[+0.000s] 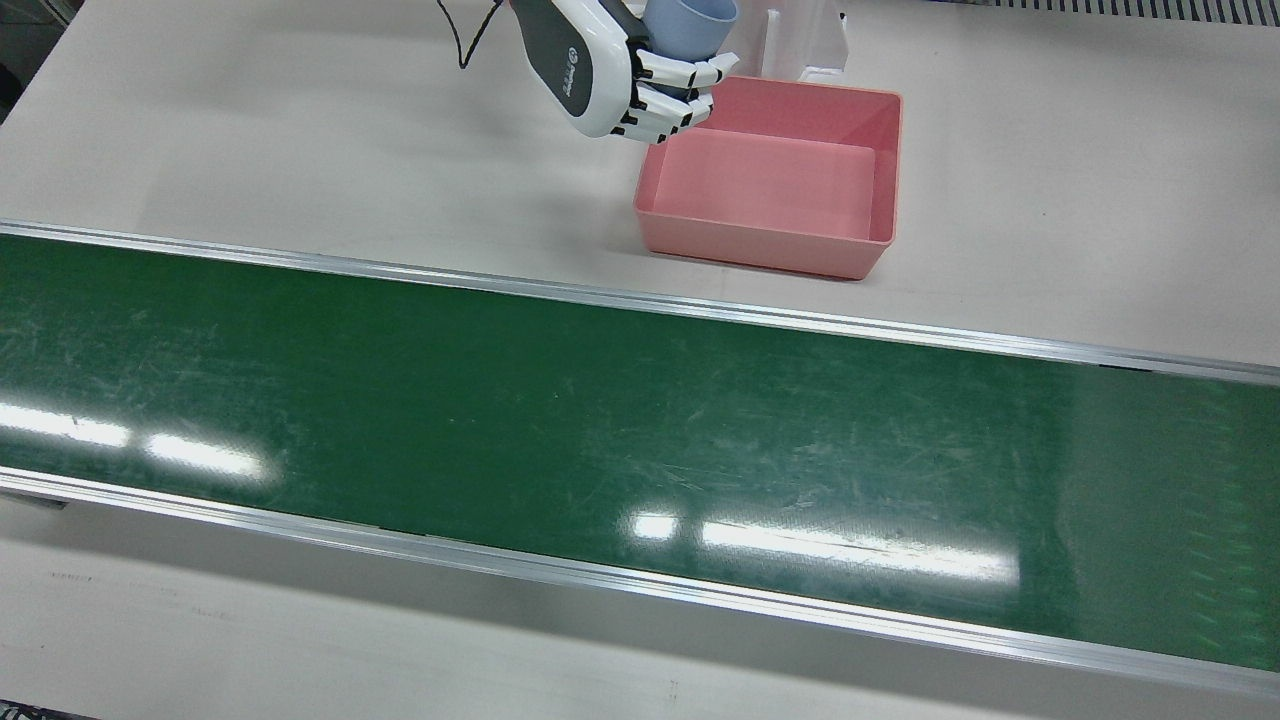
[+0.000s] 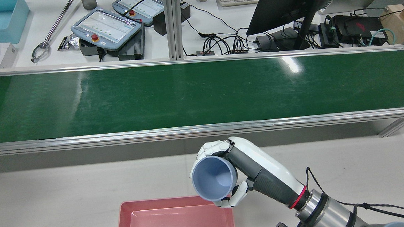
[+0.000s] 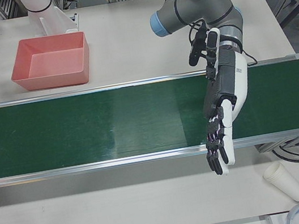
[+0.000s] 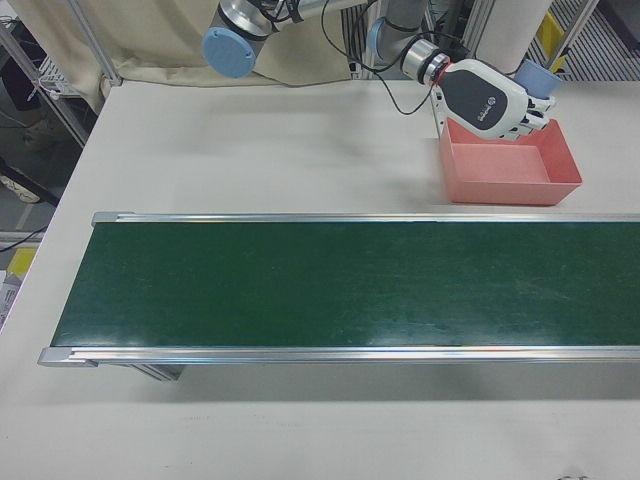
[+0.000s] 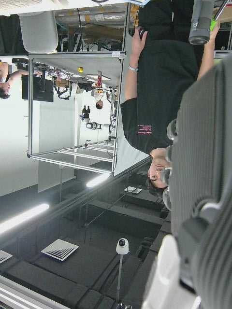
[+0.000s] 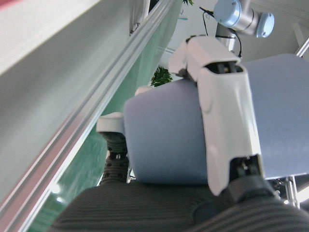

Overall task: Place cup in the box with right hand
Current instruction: 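Lift the cup off the belt and carry it over the pink box, then lower the cup into the pink box and open the right hand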

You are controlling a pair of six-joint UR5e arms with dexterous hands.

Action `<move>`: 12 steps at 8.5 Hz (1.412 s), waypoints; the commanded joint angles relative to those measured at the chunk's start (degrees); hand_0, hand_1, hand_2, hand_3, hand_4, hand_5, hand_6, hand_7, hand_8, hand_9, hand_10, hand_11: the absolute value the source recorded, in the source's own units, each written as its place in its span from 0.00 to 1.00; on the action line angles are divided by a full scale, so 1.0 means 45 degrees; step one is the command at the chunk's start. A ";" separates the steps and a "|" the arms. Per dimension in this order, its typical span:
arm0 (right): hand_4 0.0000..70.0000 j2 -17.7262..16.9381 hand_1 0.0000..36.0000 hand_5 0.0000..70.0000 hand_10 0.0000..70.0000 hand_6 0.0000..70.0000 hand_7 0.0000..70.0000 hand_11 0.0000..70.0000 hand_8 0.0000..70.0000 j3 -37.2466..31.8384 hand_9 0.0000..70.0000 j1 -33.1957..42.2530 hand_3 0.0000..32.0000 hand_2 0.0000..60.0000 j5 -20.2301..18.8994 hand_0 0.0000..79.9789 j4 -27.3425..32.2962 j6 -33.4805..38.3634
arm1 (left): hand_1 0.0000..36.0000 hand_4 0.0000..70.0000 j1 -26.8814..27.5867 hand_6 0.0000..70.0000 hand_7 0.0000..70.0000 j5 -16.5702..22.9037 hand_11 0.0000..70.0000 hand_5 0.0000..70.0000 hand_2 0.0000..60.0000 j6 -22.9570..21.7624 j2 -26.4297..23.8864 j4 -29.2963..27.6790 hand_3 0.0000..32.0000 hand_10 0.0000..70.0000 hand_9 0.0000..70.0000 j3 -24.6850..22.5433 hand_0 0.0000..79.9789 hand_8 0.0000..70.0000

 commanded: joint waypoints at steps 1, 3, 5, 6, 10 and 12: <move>0.26 -0.0013 1.00 0.33 0.57 0.49 1.00 0.86 0.78 -0.1037 1.00 -0.1215 0.00 1.00 0.0047 0.96 0.0899 -0.0232 | 0.00 0.00 -0.0007 0.00 0.00 -0.0003 0.00 0.00 0.00 0.0000 0.0000 -0.0001 0.00 0.00 0.00 0.0000 0.00 0.00; 0.11 -0.0033 1.00 0.16 0.10 0.10 0.20 0.19 0.05 -0.1139 0.09 -0.1373 0.00 0.88 0.0046 0.79 0.0982 -0.0232 | 0.00 0.00 0.0012 0.00 0.00 -0.0003 0.00 0.00 0.00 0.0000 0.0000 -0.0001 0.00 0.00 0.00 0.0000 0.00 0.00; 0.09 -0.0014 0.31 0.06 0.00 0.01 0.00 0.00 0.00 -0.1177 0.00 -0.1392 0.00 0.00 0.0066 0.69 0.0982 -0.0232 | 0.00 0.00 0.0013 0.00 0.00 -0.0003 0.00 0.00 0.00 0.0000 0.0000 -0.0001 0.00 0.00 0.00 0.0000 0.00 0.00; 0.11 -0.0033 0.16 0.04 0.00 0.00 0.00 0.00 0.00 -0.1178 0.00 -0.1392 0.00 0.00 0.0085 0.63 0.0982 -0.0213 | 0.00 0.00 -0.0007 0.00 0.00 -0.0003 0.00 0.00 0.00 0.0000 0.0000 -0.0001 0.00 0.00 0.00 0.0000 0.00 0.00; 0.12 -0.0072 0.20 0.04 0.00 0.01 0.00 0.00 0.00 -0.1178 0.00 -0.1431 0.00 0.02 0.0105 0.61 0.0982 -0.0213 | 0.00 0.00 0.0013 0.00 0.00 -0.0003 0.00 0.00 0.00 0.0000 0.0000 -0.0001 0.00 0.00 0.00 0.0000 0.00 0.00; 0.14 -0.0072 0.18 0.04 0.00 0.01 0.02 0.00 0.00 -0.1217 0.00 -0.1490 0.00 0.00 0.0124 0.61 0.0982 -0.0194 | 0.00 0.00 -0.0007 0.00 0.00 -0.0003 0.00 0.00 0.00 0.0000 0.0000 -0.0001 0.00 0.00 0.00 0.0000 0.00 0.00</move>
